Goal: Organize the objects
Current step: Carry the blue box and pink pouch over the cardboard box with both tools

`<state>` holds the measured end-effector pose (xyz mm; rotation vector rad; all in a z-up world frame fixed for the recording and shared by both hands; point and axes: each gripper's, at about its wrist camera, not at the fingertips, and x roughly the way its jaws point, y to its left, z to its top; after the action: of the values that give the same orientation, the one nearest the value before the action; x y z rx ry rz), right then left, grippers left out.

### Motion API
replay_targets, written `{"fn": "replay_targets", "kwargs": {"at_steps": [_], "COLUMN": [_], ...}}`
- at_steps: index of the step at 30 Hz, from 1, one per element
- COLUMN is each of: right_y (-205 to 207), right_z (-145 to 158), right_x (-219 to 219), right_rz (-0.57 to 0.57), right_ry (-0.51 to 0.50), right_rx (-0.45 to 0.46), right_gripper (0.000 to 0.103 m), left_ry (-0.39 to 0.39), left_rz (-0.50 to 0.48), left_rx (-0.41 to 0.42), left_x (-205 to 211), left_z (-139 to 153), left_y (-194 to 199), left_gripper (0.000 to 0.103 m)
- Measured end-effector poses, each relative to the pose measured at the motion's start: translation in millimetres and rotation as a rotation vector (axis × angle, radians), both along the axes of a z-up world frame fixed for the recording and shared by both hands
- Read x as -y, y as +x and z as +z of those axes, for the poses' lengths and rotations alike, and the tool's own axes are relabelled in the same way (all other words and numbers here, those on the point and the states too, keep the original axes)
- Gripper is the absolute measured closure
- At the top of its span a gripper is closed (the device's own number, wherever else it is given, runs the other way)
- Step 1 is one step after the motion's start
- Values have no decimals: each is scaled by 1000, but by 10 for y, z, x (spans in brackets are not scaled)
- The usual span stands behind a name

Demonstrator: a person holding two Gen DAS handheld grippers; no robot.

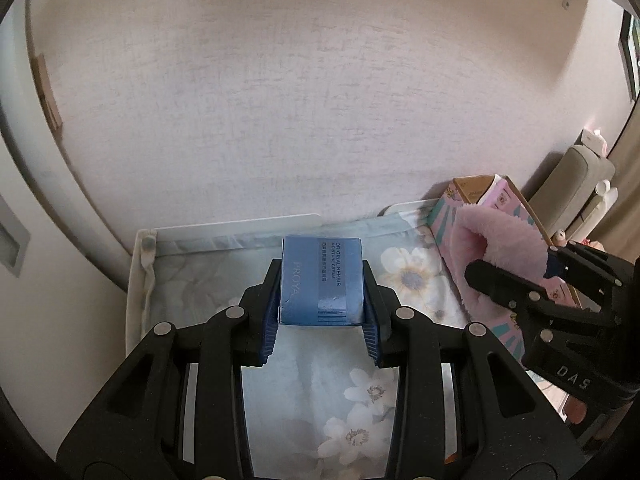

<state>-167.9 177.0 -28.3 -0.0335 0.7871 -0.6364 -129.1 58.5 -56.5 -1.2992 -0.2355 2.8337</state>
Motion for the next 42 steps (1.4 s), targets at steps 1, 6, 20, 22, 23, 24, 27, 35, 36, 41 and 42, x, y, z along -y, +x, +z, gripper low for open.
{"fn": "replay_targets", "kwargs": {"at_steps": [1,6,20,22,23,24,27,35,36,41,42], "right_y": [-9,-130,-969,-1134,-1218,-1310,-1546,-1920,-1941,-1972,-1978], "right_z": [1,118,535,553,566,576,590,460,422,188,122], "right_x": [58,82,362,419,446,467,543,884,945,1138,1184], "right_rz": [1,-24,-239,-280,-299,-320,-378,-466,-475,-498,-501], "right_ry": [-2,-6,-66,-71,-70,-72,-76,-16,1,67,76], "right_rx": [3,26,103,104,104,106,97,39,29,-13,-24], "right_gripper": [68,68,68,68,68,68,68,68,68,68,68], "left_ry": [2,-3,13,17,17,18,36,58,57,42,40], "left_rz": [-1,-25,-226,-273,-291,-319,-382,-524,-539,-584,-594], "left_rx": [-3,-20,-59,-61,-60,-59,-50,35,47,120,142], "left_x": [-7,-46,-793,-981,-1061,-1175,-1455,-2164,-2246,-2594,-2671], "left_z": [18,95,331,337,330,320,338,89,34,-264,-360], "left_y": [9,14,-277,-330,-352,-385,-427,-768,-819,-1087,-1149], "left_gripper": [71,71,71,71,71,71,71,71,71,71,71]}}
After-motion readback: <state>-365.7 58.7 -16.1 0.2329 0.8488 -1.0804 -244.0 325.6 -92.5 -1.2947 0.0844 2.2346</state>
